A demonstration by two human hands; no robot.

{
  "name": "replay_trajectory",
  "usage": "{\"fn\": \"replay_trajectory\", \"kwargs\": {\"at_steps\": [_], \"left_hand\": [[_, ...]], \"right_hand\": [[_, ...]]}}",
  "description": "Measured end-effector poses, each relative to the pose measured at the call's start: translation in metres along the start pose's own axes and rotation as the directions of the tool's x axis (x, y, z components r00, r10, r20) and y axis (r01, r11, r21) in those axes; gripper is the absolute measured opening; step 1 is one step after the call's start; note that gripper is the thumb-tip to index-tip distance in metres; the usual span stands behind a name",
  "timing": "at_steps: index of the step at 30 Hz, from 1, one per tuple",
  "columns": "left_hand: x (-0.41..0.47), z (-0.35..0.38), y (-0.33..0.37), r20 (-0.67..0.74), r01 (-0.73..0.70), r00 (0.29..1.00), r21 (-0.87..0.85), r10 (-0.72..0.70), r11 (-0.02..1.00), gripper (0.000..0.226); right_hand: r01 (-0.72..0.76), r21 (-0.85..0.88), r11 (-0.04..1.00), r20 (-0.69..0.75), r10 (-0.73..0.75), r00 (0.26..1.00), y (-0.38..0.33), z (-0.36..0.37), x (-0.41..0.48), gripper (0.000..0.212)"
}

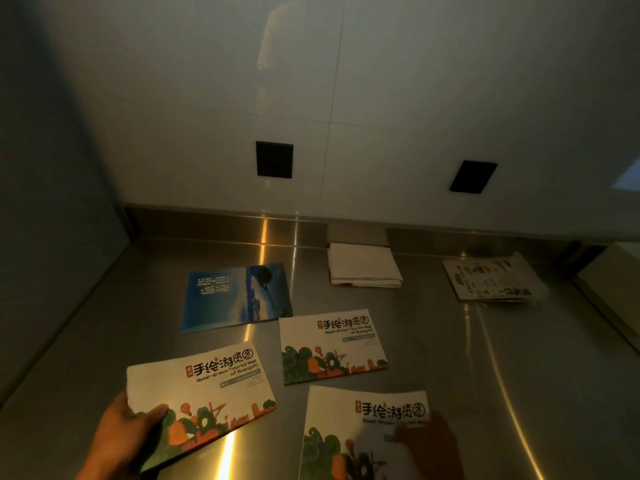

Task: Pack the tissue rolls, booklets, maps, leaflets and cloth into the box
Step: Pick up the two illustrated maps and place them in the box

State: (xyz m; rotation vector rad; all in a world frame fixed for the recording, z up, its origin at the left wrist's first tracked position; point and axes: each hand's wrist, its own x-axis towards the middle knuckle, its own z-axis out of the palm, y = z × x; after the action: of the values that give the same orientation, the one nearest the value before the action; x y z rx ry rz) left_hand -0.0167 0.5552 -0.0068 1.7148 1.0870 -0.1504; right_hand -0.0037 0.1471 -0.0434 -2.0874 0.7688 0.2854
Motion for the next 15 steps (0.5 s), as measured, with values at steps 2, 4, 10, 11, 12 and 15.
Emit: {"fn": "replay_trajectory", "kwargs": {"at_steps": [2, 4, 10, 11, 12, 15], "left_hand": [[-0.001, -0.011, 0.007, 0.045, -0.024, 0.999, -0.071, 0.027, 0.997, 0.061], [0.008, -0.016, 0.006, 0.015, -0.036, 0.999, -0.129, 0.038, 0.991, 0.062], [-0.01, 0.001, 0.031, 0.139, -0.082, 0.983, -0.243, 0.119, 0.966, 0.056], [-0.015, 0.008, 0.038, 0.166, -0.095, 0.976, -0.249, 0.139, 0.964, 0.054], [-0.023, 0.016, 0.044, 0.192, -0.112, 0.968, -0.25, 0.162, 0.962, 0.052], [-0.048, 0.044, 0.061, 0.243, -0.197, 0.936, -0.239, 0.255, 0.951, 0.048]], "right_hand": [[0.018, 0.074, 0.997, -0.111, -0.01, 0.994, 0.0, -0.015, 0.005, 0.036], [0.079, 0.14, 0.987, -0.182, -0.053, 0.982, -0.005, -0.035, 0.006, 0.027], [0.23, 0.303, 0.925, -0.305, -0.134, 0.943, -0.018, -0.091, 0.02, 0.016], [0.24, 0.31, 0.92, -0.314, -0.14, 0.939, -0.02, -0.1, 0.023, 0.014], [0.239, 0.313, 0.919, -0.322, -0.134, 0.937, -0.023, -0.108, 0.024, 0.012], [0.275, 0.325, 0.905, -0.366, -0.148, 0.919, -0.025, -0.133, 0.03, 0.01]]}}
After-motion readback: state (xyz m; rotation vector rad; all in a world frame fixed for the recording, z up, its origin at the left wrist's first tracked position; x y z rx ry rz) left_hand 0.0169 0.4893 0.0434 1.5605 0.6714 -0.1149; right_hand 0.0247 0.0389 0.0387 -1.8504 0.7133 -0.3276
